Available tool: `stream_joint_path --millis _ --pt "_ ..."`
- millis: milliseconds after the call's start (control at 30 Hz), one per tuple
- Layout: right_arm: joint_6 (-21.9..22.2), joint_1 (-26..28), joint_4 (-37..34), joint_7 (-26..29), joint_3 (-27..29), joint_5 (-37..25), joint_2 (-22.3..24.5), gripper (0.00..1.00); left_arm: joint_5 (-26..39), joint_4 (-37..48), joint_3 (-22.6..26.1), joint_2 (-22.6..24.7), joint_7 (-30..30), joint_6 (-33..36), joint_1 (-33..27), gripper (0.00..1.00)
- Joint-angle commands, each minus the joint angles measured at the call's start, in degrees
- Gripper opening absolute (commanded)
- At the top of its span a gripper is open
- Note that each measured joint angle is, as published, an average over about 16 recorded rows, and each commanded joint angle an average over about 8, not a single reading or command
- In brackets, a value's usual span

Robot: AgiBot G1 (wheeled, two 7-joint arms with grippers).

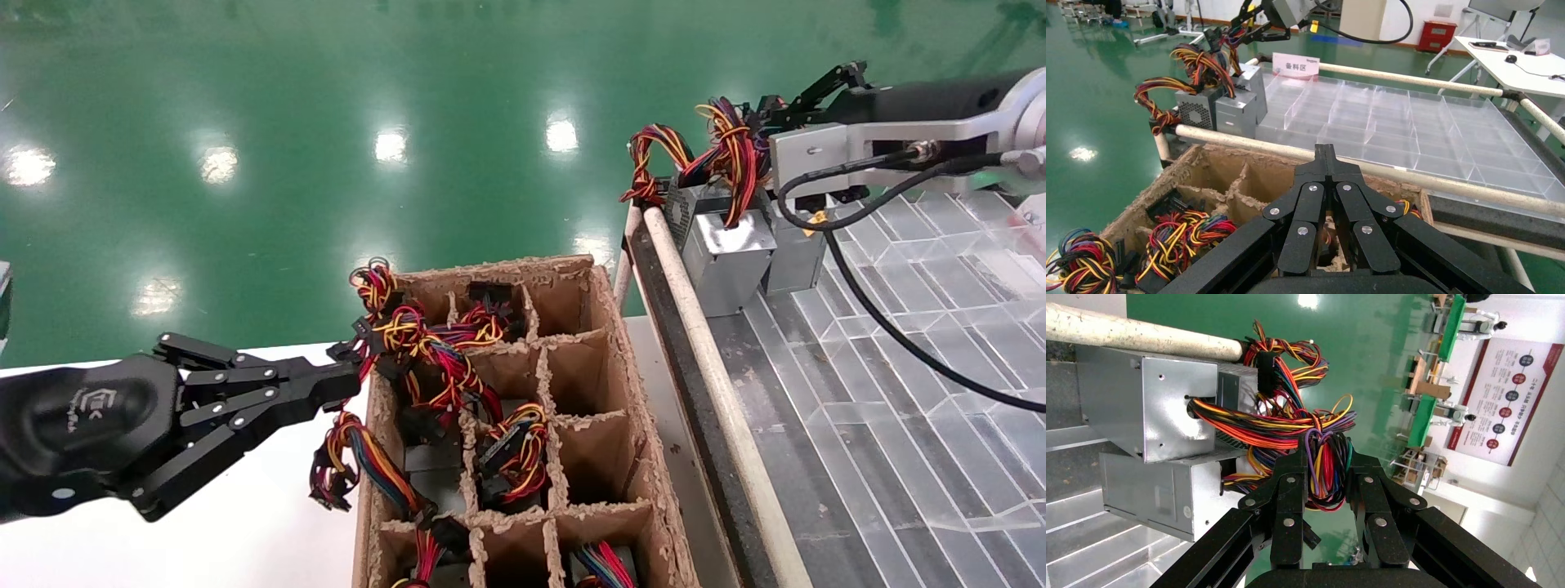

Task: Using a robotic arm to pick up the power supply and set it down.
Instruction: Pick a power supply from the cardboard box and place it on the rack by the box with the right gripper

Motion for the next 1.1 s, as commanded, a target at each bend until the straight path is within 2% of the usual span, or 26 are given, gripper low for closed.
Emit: stream_joint_path --millis 33,333,800,833,1033,1067,1100 --pt "-0.07 -0.07 0.25 0.22 -0.07 -0.07 -0.18 0.0 0.0 0.0 0.0 0.0 0.0 0.0 0.0 0.0" --pt "0.2 0.54 -0.42 1.11 -0.06 -1.01 -1.41 0.0 0.0 0.0 0.0 0.0 0.0 0.0 0.0 0.0" --pt "1.95 -1.8 -5.37 2.02 -0.91 -2.75 -2.54 0.01 0.0 0.0 0.0 0.0 0.0 0.0 0.0 0.0" --pt "2.14 -1.87 -5.58 1.83 -0.88 -2.6 -2.55 0.07 0.0 0.0 0.0 0.0 0.0 0.0 0.0 0.0" --pt "2.47 -1.97 -6.14 1.14 -0.69 -1.83 -2.25 0.82 0.0 0.0 0.0 0.0 0.0 0.0 0.0 0.0" --pt "2.45 -1.99 -6.16 1.14 -0.65 -1.74 -2.16 0.93 0.0 0.0 0.0 0.0 0.0 0.0 0.0 0.0" --pt "2.48 -2.03 -6.16 1.16 -0.61 -1.64 -2.06 1.0 0.0 0.0 0.0 0.0 0.0 0.0 0.0 0.0"
